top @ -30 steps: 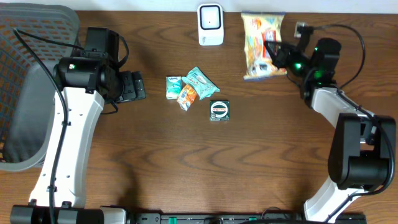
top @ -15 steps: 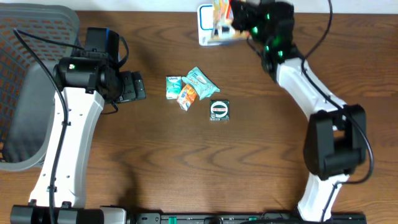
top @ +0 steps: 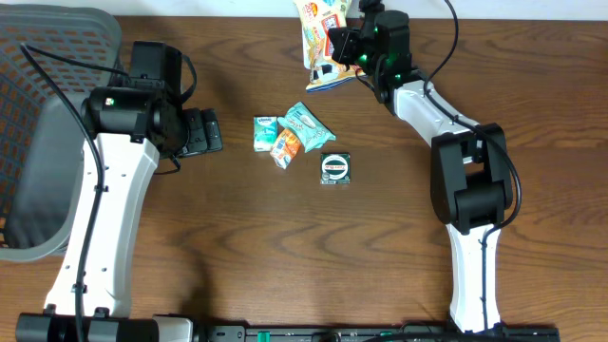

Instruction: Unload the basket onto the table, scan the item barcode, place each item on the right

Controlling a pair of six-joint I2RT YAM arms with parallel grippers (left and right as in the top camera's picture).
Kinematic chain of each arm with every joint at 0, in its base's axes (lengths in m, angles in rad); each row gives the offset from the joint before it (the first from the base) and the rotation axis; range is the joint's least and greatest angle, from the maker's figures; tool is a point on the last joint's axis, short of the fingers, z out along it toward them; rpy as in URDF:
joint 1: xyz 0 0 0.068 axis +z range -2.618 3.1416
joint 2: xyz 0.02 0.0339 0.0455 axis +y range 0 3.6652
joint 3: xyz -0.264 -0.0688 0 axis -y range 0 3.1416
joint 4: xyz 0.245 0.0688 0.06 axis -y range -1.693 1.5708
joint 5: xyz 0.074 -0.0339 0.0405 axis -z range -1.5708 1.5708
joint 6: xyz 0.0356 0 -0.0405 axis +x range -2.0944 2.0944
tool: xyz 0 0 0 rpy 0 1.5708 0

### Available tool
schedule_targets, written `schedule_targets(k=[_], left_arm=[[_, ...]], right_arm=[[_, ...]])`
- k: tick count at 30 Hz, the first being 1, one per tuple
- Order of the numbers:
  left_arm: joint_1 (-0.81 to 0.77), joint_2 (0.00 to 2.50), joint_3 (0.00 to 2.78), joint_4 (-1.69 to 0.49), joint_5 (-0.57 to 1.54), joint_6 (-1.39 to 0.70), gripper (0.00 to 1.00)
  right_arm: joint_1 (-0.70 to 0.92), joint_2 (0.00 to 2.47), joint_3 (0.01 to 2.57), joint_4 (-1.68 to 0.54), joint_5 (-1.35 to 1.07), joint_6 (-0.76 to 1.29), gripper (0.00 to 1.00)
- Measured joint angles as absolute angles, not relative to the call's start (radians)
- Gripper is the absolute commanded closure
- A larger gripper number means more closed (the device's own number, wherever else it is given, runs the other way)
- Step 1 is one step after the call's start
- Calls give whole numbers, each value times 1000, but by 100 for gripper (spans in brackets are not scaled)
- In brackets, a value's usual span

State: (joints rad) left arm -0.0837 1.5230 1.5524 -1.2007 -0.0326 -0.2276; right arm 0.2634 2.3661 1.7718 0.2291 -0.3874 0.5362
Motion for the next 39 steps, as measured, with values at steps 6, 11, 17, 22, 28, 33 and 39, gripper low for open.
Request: schedule_targets(k=[6,11,17,22,28,33,39], left_arm=[[-84,1523,1552,-1201,-33,-228,2],[-84,1523,1552,-1200,-33,-228,2],[-84,1523,1552,-1200,-33,-228,2],[-84,1523,1552,-1200,-33,-228,2],[-84,1523,1552,-1201,-33,-228,2],[-84,1523,1552,-1201,-33,-228,2],[-84,1523,1552,-1200,-33,-228,2]], right_arm=[[258,2351,1772,220,-389,525,99],[229,2278,1772,157,-393,485,99],[110,2091,1778,-92,-317,368,99],[-52,2016,1795,-362,-105,228,99],[-247,2045,1790,-580,138,83,44],[-410,2083,1790,-642,170,33,1],[-487,2104,1790,-692,-31,20,1]])
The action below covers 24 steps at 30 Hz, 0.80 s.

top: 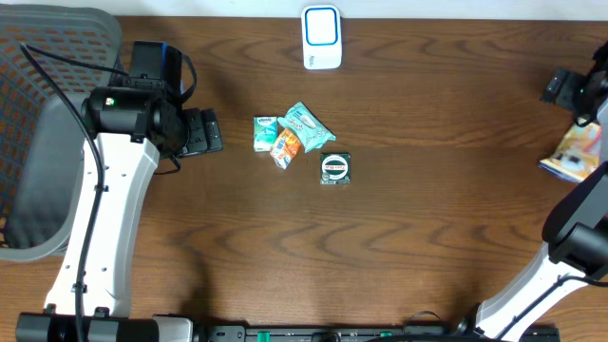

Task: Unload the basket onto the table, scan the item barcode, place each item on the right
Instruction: 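Carry the yellow bag to the far right and drop it on the table, then reach the right gripper to the green Zam-Buk box and grasp it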

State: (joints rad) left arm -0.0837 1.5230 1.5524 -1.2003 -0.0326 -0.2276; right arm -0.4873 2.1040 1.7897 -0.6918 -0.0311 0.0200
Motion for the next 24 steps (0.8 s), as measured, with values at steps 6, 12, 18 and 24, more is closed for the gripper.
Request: schedule_targets(k=[6,12,18,24], left_arm=[[-84,1523,1552,-1201,-33,-228,2],[-84,1523,1552,-1201,-33,-228,3],[-84,1523,1552,-1200,-33,-228,2],[-84,1523,1552,-1201,-33,-228,2]], right_arm=[[-432,2104,1790,-699,-283,17,1],[-292,2099,1790,-788,-567,47,1],[-107,2096,1783,-1030,-619,41,18],[87,2093,1697,-1081,-482,40,27]])
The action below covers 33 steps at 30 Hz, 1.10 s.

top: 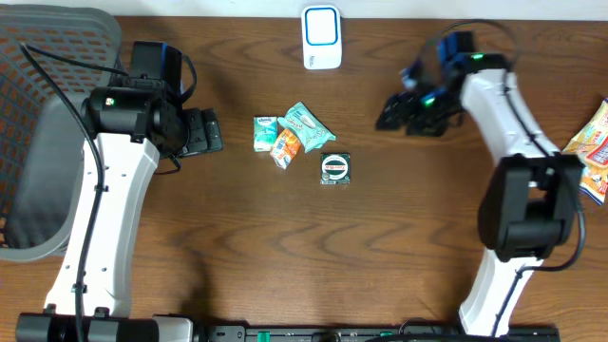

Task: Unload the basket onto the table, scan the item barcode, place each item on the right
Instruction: 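Reach the right gripper to the green Zam-Buk box and grasp it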

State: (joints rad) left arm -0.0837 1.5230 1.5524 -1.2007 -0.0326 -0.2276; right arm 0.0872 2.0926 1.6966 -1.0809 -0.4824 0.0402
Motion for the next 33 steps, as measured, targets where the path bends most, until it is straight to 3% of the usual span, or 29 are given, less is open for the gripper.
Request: schedule_targets(k=[2,10,21,23,26,28,33], left_arm=[[-84,1523,1552,-1201,-33,-228,2],[-84,1523,1552,-1201,-33,-228,2],[-84,1523,1552,-1201,-33,-228,2],[-84,1523,1552,-1201,-33,-228,2],[-84,1523,1552,-1200,-33,-227,2],[-84,1523,1552,-1200,-33,-228,2],[-84,1523,1552,-1200,-33,-228,2]], right_arm=[[137,2093,1660,-1075,-466,41,39],[301,2091,1495,-926,-444,94,39],[324,2057,1364,-723,-459,295,44],[332,2050,1338,-669,-480,319,54],[346,2046,1311,-628,-496,363,88],[348,2046,1301,-625,-514,377,99],[344,2035,1301,-630,-529,391,99]])
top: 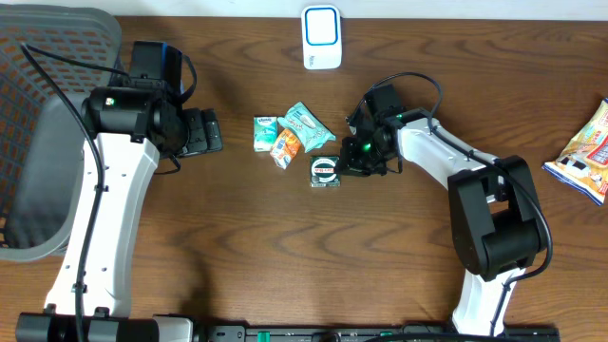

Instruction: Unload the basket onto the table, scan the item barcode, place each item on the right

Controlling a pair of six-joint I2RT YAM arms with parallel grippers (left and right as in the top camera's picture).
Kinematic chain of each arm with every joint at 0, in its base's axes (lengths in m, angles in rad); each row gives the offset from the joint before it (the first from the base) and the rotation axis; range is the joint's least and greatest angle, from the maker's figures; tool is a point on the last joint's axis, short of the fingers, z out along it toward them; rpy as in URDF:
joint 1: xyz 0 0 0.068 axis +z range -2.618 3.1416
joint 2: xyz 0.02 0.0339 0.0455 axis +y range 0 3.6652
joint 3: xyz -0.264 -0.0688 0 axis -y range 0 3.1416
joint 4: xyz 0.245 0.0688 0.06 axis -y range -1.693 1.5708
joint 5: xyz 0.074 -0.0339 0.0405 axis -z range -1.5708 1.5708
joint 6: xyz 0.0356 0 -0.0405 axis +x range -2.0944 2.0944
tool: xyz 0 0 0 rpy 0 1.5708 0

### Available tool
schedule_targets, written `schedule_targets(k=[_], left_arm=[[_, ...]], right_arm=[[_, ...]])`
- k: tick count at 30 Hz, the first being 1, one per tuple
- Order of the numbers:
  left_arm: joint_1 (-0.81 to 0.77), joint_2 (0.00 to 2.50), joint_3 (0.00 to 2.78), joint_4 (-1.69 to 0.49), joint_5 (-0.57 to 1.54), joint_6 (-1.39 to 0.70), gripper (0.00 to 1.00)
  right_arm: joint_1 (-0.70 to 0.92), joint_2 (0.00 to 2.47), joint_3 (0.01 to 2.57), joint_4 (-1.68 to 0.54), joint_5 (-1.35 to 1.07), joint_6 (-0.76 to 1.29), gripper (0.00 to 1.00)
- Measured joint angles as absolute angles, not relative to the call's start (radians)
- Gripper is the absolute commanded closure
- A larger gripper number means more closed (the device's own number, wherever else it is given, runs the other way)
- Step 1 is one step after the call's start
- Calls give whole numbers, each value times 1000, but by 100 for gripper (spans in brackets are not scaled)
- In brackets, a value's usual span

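Note:
The white and blue scanner [322, 36] stands at the table's far edge. A black packet with a round label [325, 171] lies tilted at the right of a small cluster with a teal packet [309, 124], a white-green packet [265, 132] and an orange packet [285, 145]. My right gripper [350, 155] is low at the black packet's right edge and touches it; how its jaws stand does not show. My left gripper [204, 131] hovers left of the cluster, open and holding nothing. A yellow snack bag [581, 152] lies at the right edge.
A grey mesh basket [38, 123] fills the far left, partly under the left arm. The right arm's cable loops above its wrist near the cluster. Bare wooden table [304, 256] runs along the front.
My right gripper has moved from right of the scanner down and left to the black packet. The packet has shifted slightly left and turned. The left arm is unchanged.
My right gripper first held the snack bag over the scanner at the far edge. Then it was at the right edge with the bag. Then the bag lay there alone and the gripper was back mid-table. Now it is at the black packet.

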State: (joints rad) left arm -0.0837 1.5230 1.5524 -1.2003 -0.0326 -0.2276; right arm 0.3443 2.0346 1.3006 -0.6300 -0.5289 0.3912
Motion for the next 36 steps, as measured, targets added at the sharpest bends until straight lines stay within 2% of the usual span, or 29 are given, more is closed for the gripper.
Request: schedule_targets(k=[10,11,13,14,15,19,22,23,29,36], left_arm=[[-84,1523,1552,-1200,-33,-228,2],[-84,1523,1552,-1201,-33,-228,2],[-84,1523,1552,-1201,-33,-228,2],[-84,1523,1552,-1201,-33,-227,2],[-84,1523,1552,-1201,-33,-228,2],[-84,1523,1552,-1201,-33,-228,2],[-84,1523,1552,-1200,-33,-228,2],[-84,1523,1552,-1201,-33,-228,2],[-84,1523,1552,-1201,-33,-228,2],[-84,1523,1552,-1201,-33,-228,2]], right_arm=[[263,1953,1297,-677,-552,343,97],[263,1921,1297,-677,-542,331,91],[290,1848,1297,-676,-492,316,58],[308,1830,1297,-674,-459,308,44],[330,1816,1297,-672,-426,305,35],[475,1801,1296,-670,-238,295,12],[564,1806,1296,-666,-114,289,3],[577,1808,1296,-665,-97,289,1],[704,1867,1296,-669,158,333,1],[725,1962,1296,-668,226,352,2]])
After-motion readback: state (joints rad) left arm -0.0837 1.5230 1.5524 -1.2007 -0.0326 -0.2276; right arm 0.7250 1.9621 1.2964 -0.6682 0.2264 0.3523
